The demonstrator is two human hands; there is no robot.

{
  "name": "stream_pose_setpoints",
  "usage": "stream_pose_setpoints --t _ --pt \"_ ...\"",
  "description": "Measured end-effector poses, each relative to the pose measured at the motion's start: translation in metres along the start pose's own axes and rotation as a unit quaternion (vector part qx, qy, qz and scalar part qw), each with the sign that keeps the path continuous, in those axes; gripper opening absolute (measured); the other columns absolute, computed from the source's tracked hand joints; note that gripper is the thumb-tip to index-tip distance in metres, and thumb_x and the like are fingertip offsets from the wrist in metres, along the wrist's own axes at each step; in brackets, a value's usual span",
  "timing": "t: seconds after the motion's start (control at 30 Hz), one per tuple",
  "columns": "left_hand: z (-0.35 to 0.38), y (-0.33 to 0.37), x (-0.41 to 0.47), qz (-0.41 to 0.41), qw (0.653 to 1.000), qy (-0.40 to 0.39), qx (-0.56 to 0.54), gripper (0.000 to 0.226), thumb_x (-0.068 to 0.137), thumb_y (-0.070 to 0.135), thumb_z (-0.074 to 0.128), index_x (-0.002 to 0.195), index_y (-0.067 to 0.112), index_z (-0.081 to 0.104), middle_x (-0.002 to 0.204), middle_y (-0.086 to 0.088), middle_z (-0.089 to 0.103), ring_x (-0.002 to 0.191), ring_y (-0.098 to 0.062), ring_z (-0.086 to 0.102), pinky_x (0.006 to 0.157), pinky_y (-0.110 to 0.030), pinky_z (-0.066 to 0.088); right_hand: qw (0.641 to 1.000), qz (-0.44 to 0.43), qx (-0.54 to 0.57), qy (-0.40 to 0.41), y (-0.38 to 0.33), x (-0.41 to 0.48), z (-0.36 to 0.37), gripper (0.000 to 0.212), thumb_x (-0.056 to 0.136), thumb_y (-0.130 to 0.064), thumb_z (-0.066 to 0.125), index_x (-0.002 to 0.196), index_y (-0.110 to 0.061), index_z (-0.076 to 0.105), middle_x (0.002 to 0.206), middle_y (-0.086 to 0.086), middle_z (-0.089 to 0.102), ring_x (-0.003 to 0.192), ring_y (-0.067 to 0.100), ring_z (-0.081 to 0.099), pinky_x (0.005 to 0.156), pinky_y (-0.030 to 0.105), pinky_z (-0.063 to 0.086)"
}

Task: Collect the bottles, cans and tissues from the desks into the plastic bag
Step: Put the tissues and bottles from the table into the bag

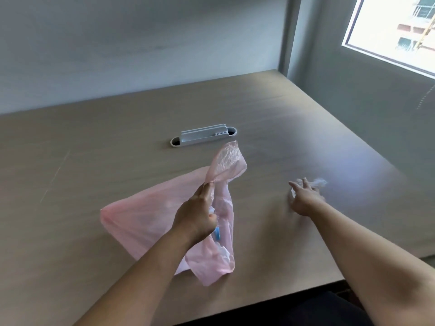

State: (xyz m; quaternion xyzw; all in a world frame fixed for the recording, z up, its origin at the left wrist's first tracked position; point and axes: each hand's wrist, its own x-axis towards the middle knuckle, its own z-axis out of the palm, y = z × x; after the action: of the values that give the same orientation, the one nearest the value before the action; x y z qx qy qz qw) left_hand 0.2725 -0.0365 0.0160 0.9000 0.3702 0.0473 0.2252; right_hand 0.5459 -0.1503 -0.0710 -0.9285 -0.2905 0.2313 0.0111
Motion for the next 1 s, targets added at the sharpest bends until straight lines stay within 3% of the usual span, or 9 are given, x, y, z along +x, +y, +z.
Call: stream_pose_setpoints --t 0.13,0.27,0.4,0.53,0.67,0.73,0.83,0.9,1.0 --pt "0.006 -0.001 0.007 0.006 1.0 -0.011 0.006 0.073 0.08 0.009 0.05 0.147 0.022 0.025 0.145 0.002 0.042 0.11 -0.031 0.057 0.084 -0.038 0.05 1.0 -0.003 -0.005 0.022 -0.002 0.003 0.022 0.059 0.087 -0.013 0.048 0.143 -0.017 0.029 0.153 0.012 0.02 0.135 0.038 0.027 0.104 0.044 0.037" --pt "0.008 -0.003 0.011 0.004 1.0 -0.015 0.014 0.074 0.081 0.01 0.05 0.148 0.022 0.022 0.148 0.003 0.039 0.11 -0.029 0.058 0.083 -0.036 0.049 0.996 -0.057 0.001 0.07 -0.012 0.0 0.026 0.026 0.094 -0.021 0.047 0.108 -0.005 0.062 0.117 0.017 0.059 0.109 0.033 0.055 0.093 0.031 0.044" --pt "0.001 -0.005 0.008 0.004 1.0 -0.007 0.015 0.073 0.08 0.008 0.049 0.147 0.021 0.023 0.148 0.003 0.038 0.11 -0.032 0.056 0.083 -0.036 0.049 0.984 -0.075 0.158 0.03 -0.043 -0.01 0.005 0.016 0.087 -0.016 0.056 0.073 -0.009 0.059 0.077 0.01 0.057 0.073 0.023 0.051 0.065 0.02 0.038" --pt "-0.015 -0.011 0.004 -0.028 0.999 0.014 0.023 0.071 0.081 0.01 0.05 0.146 0.019 0.024 0.148 0.0 0.037 0.111 -0.035 0.054 0.081 -0.034 0.044 0.851 -0.08 0.51 -0.095 -0.091 -0.025 -0.029 0.031 0.086 0.004 0.039 0.06 -0.01 0.048 0.064 0.008 0.045 0.052 0.018 0.042 0.048 0.023 0.035" --pt "-0.029 -0.015 -0.007 -0.054 0.997 0.043 0.017 0.075 0.08 0.007 0.048 0.148 0.021 0.02 0.149 -0.001 0.035 0.114 -0.035 0.053 0.085 -0.036 0.045 0.742 -0.132 0.626 -0.2 -0.142 -0.061 -0.033 0.034 0.092 0.003 0.037 0.063 -0.014 0.041 0.064 0.007 0.035 0.055 0.016 0.034 0.049 0.023 0.035" --pt "-0.034 -0.016 -0.015 -0.059 0.997 0.047 0.02 0.08 0.08 0.007 0.05 0.15 0.023 0.014 0.152 0.0 0.031 0.117 -0.035 0.052 0.089 -0.038 0.046 0.754 -0.178 0.572 -0.268 -0.158 -0.08 -0.02 0.029 0.092 0.003 0.038 0.073 -0.015 0.05 0.072 0.006 0.045 0.063 0.016 0.047 0.056 0.024 0.04" --pt "-0.041 -0.021 -0.028 -0.073 0.996 0.048 0.027 0.084 0.08 0.008 0.051 0.151 0.024 0.009 0.155 0.0 0.028 0.12 -0.034 0.052 0.091 -0.038 0.047 0.835 -0.241 0.398 -0.294 -0.168 -0.093 0.002 0.038 0.088 0.002 0.045 0.113 -0.023 0.06 0.109 -0.002 0.057 0.091 0.018 0.054 0.066 0.026 0.046" --pt "-0.043 -0.026 -0.035 -0.088 0.994 0.057 0.02 0.077 0.079 0.008 0.051 0.147 0.022 0.018 0.151 -0.001 0.033 0.115 -0.034 0.054 0.085 -0.037 0.046 0.905 -0.265 0.312 -0.118 -0.166 -0.089 0.013 0.037 0.085 -0.001 0.05 0.112 -0.021 0.063 0.123 0.002 0.054 0.094 0.02 0.056 0.067 0.025 0.046" --pt "-0.046 -0.032 -0.044 -0.098 0.992 0.082 0.014 0.057 0.078 0.007 0.051 0.131 0.017 0.032 0.133 -0.006 0.048 0.101 -0.037 0.056 0.073 -0.035 0.043 0.931 -0.235 0.265 0.086 -0.147 -0.077 0.023 0.027 0.08 -0.008 0.052 0.096 -0.023 0.068 0.133 0.004 0.048 0.113 0.025 0.053 0.094 0.029 0.044"
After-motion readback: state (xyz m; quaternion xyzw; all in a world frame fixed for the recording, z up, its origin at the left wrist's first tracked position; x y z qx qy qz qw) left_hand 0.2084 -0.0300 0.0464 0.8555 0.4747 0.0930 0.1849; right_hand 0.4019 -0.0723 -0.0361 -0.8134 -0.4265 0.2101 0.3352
